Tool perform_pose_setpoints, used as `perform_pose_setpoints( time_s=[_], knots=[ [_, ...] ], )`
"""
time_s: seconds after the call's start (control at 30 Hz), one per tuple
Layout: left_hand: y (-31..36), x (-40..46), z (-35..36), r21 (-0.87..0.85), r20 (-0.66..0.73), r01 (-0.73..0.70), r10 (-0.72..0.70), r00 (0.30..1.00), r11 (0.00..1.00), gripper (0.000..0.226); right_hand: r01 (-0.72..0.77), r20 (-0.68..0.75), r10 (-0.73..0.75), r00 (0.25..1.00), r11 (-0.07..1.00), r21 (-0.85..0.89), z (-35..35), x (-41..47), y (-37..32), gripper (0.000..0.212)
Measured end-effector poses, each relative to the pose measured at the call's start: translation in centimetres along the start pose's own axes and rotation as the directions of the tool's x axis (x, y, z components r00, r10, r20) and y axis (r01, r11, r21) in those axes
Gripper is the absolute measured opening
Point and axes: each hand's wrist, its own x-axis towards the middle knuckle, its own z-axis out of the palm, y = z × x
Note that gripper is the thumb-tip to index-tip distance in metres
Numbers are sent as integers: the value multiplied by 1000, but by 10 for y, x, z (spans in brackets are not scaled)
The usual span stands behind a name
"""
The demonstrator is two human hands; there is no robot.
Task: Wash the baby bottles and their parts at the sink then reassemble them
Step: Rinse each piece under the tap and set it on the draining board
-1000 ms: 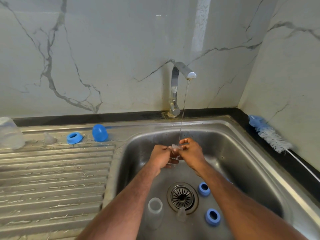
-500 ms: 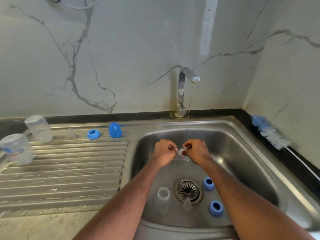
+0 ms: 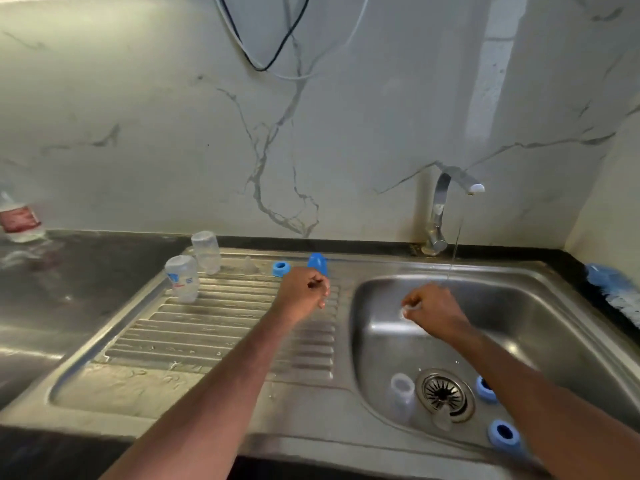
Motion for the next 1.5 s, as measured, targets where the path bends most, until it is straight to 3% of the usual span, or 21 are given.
perform_pose_setpoints(
  time_s=[0.13,0.37,0.7,0.93,1.13,1.33,1.5],
  knots=[
    [-29,-10,-52,44,-98,76,-71,993,996,16,114,-58,-108,993,986,122,7,1,-57,19],
    [-82,-33,-134,244,-227,172,-116,967,954,16,316,-12,-329,944,895,316,65,19,-196,27],
    [-124,-39,-177,209,-284,242,-178,942,948,17,260,93,-310,946,898,354,138,40,-282,31],
    [-126,-39,-181,199,-288,236,-173,942,951,10,224,168,-294,941,911,345,150,43,-284,30],
    [-99,-27,-162,210,-261,154,-96,960,966,15,216,95,-268,959,904,368,122,41,-253,25],
    [-44,5,-87,227,-192,-4,49,980,974,16,142,3,-149,989,950,280,66,32,-175,12],
    [2,23,18,95,-27,-98,101,995,991,21,97,-22,-94,995,985,144,13,9,-80,11]
  ],
)
